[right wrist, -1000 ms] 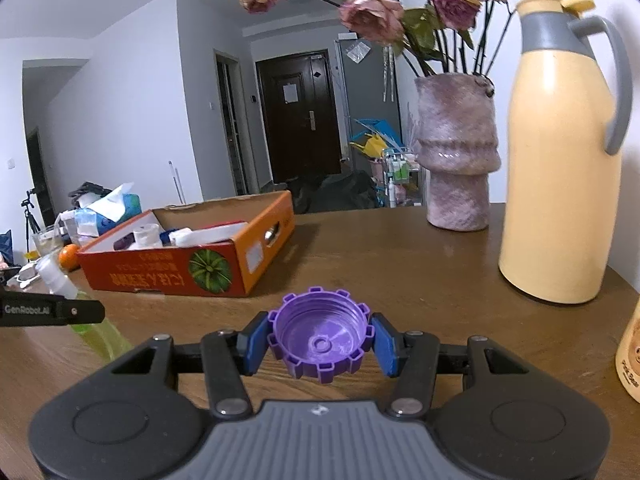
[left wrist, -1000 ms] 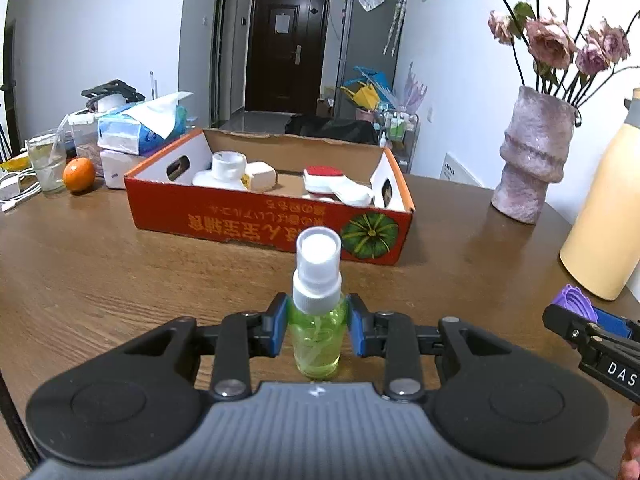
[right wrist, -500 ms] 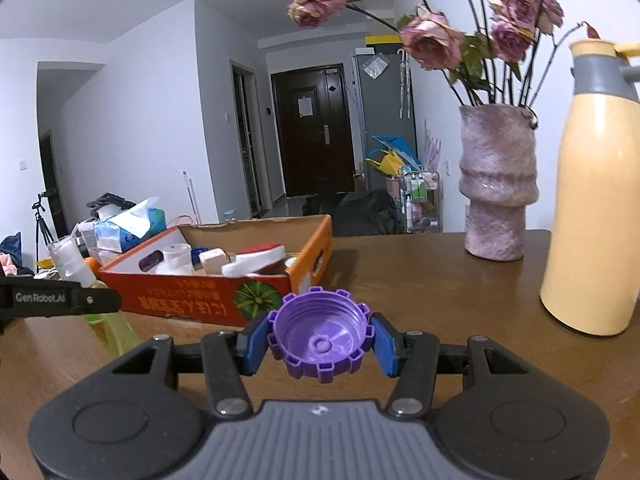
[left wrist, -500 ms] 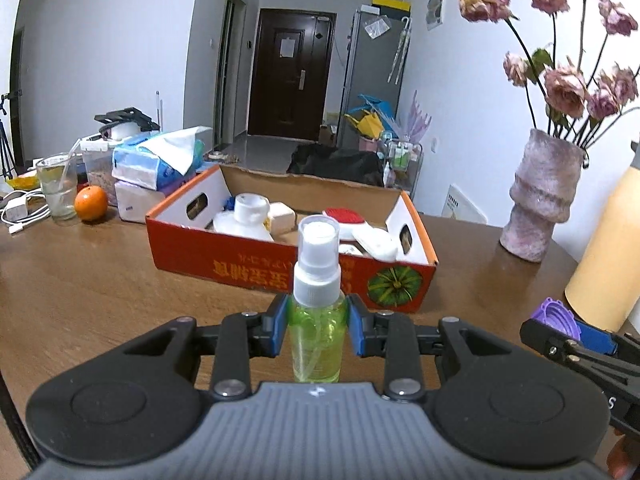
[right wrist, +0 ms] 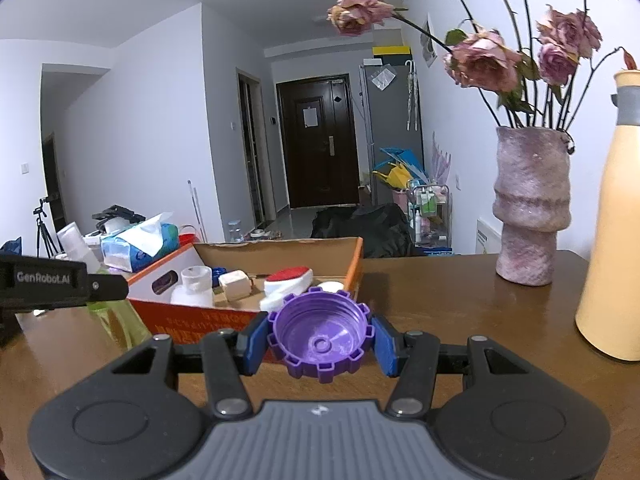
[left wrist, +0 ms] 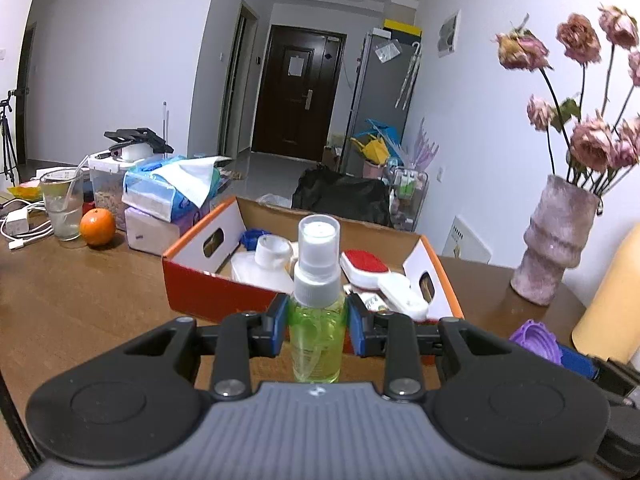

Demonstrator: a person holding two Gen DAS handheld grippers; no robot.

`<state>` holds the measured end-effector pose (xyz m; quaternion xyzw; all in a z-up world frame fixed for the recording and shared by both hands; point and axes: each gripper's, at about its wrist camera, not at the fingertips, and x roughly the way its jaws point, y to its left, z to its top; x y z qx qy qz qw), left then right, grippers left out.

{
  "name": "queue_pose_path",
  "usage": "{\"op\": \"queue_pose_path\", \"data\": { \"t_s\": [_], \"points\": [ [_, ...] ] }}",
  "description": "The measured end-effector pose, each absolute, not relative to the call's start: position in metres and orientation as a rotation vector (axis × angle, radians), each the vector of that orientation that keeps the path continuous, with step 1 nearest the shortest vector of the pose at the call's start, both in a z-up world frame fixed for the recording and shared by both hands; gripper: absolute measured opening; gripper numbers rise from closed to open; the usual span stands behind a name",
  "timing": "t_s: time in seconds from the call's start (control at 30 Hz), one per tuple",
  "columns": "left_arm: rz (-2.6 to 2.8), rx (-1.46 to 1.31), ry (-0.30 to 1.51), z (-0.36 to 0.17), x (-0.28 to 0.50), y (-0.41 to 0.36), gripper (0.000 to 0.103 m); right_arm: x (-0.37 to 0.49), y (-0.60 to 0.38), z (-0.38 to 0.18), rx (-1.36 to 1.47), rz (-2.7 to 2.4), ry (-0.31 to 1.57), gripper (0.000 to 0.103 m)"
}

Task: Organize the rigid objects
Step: 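Carry the green spray bottle and purple cap over the cardboard box with both tools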

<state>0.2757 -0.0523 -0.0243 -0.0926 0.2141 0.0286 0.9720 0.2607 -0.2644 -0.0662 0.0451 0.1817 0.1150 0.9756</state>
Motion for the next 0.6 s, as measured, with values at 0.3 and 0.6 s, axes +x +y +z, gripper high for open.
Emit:
{"op": "queue_pose_path", "data": {
  "t_s": [0.3, 0.6],
  "points": [
    [0.061, -0.215, 0.411, -0.019, 0.298, -0.028, 0.032, 0.283, -0.236, -0.063, 0.089, 0.228, 0.354, 0.053],
    [0.071, -0.226, 0.398, -0.017, 0.321, -0.011, 0.032, 0.307, -0.212, -0.062, 0.091, 0.23, 0.347, 0.053]
  ]
}}
